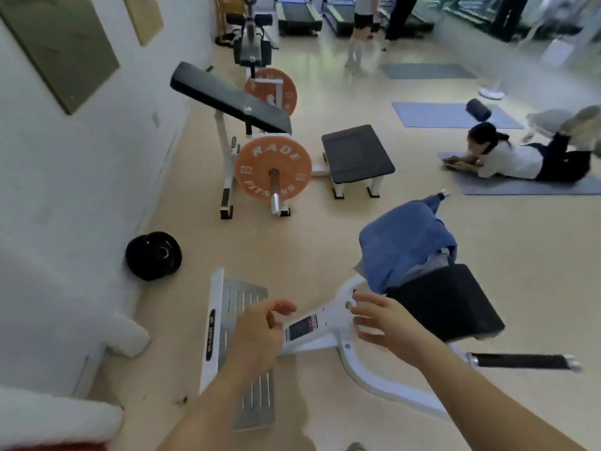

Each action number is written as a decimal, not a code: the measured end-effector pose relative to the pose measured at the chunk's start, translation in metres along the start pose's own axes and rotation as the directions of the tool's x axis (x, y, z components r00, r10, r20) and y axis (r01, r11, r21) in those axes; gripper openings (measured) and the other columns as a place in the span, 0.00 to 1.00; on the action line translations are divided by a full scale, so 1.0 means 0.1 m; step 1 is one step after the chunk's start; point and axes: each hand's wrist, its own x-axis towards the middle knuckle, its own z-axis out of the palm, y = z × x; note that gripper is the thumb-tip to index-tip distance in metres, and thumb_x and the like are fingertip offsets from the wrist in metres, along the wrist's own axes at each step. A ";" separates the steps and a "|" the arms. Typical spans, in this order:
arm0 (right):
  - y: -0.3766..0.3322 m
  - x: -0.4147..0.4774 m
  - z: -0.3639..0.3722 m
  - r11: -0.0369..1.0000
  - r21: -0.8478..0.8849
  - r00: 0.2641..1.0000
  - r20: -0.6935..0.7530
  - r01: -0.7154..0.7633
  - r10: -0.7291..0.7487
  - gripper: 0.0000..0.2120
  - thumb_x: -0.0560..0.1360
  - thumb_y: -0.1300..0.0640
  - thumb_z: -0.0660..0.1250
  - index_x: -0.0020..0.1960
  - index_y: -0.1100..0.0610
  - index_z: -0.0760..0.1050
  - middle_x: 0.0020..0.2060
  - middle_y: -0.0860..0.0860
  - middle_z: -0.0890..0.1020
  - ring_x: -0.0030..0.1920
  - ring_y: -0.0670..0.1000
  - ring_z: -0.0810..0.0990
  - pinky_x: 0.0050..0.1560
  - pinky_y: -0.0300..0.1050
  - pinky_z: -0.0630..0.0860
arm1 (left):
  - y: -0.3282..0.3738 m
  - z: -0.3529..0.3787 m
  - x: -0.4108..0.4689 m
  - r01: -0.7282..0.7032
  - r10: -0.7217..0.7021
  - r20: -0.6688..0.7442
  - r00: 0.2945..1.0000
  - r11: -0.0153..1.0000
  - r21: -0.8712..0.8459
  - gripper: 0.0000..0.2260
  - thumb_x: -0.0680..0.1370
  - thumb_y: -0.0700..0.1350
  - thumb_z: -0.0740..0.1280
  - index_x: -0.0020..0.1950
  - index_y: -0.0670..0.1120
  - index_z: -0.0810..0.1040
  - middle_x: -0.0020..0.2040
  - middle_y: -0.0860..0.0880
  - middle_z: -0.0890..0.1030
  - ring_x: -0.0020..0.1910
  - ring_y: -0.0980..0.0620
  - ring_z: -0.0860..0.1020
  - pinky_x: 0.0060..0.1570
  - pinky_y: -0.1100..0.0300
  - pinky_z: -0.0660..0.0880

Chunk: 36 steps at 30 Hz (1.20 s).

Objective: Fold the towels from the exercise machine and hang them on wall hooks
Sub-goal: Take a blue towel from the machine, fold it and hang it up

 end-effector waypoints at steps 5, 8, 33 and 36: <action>0.22 0.18 -1.28 0.860 0.508 0.982 -0.182 0.047 0.054 0.15 0.79 0.61 0.62 0.65 0.54 0.72 0.56 0.57 0.80 0.57 0.56 0.78 0.53 0.51 0.77 | 0.49 1.13 0.34 0.027 -0.007 0.120 0.993 0.986 -0.165 0.13 0.76 0.33 0.64 0.45 0.51 0.81 0.37 0.50 0.83 0.33 0.55 0.78 0.36 0.65 0.75; 0.30 0.21 -1.85 0.790 0.610 0.950 -0.278 0.060 0.142 0.17 0.80 0.62 0.60 0.68 0.57 0.71 0.59 0.59 0.78 0.60 0.58 0.77 0.57 0.53 0.74 | 0.66 1.66 0.55 0.012 0.015 0.186 0.982 0.989 -0.144 0.13 0.77 0.34 0.62 0.43 0.51 0.80 0.30 0.52 0.81 0.28 0.58 0.75 0.32 0.65 0.73; -0.38 2.66 -2.78 0.760 -0.648 0.953 -0.200 0.046 -0.229 0.28 0.74 0.63 0.62 0.73 0.54 0.63 0.70 0.51 0.69 0.70 0.52 0.68 0.66 0.46 0.67 | 0.72 4.08 3.20 0.172 -0.196 0.291 0.937 0.979 0.106 0.24 0.76 0.48 0.66 0.71 0.48 0.65 0.68 0.48 0.71 0.66 0.47 0.70 0.64 0.48 0.70; -0.42 2.95 -2.80 0.576 -0.810 0.955 -0.077 0.108 -0.286 0.32 0.74 0.65 0.62 0.76 0.55 0.57 0.76 0.52 0.60 0.76 0.55 0.56 0.73 0.54 0.60 | 0.76 4.19 3.49 0.229 -0.297 0.236 0.925 0.934 0.275 0.21 0.73 0.52 0.68 0.64 0.52 0.68 0.59 0.49 0.75 0.61 0.45 0.73 0.60 0.42 0.70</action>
